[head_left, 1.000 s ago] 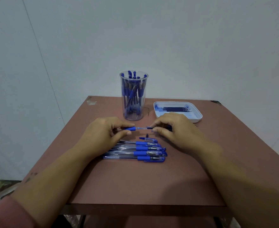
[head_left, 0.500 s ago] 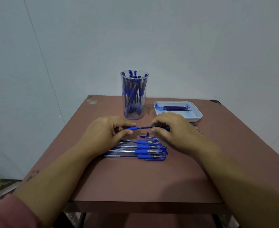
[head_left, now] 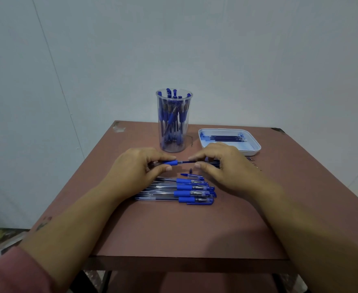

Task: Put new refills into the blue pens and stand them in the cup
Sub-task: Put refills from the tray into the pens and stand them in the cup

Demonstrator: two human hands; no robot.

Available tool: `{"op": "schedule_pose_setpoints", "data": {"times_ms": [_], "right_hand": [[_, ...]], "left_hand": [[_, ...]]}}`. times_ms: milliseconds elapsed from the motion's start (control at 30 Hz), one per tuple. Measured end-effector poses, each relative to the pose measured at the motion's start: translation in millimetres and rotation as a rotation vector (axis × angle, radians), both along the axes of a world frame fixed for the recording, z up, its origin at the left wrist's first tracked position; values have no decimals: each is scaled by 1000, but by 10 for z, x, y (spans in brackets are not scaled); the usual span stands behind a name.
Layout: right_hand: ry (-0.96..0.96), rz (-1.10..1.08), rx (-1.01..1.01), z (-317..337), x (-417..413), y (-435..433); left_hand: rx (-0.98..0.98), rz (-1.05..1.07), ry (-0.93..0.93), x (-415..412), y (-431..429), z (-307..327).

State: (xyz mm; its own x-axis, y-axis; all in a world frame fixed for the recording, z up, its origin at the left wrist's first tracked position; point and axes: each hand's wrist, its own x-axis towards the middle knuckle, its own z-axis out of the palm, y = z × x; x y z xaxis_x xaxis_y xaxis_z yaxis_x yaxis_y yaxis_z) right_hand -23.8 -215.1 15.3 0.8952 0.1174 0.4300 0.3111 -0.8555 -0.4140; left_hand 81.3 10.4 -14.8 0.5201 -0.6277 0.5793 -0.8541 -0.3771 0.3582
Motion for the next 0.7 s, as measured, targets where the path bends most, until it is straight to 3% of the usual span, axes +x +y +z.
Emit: {"op": "schedule_pose_setpoints", "data": {"times_ms": [433,700], "right_hand": [[79,8,97,-48,51,24],[184,-54,-226,-72,196,-68]], "left_hand": [[-2,-6,-1,-13,1,13],[-18,11,6,-1,12,10]]}}
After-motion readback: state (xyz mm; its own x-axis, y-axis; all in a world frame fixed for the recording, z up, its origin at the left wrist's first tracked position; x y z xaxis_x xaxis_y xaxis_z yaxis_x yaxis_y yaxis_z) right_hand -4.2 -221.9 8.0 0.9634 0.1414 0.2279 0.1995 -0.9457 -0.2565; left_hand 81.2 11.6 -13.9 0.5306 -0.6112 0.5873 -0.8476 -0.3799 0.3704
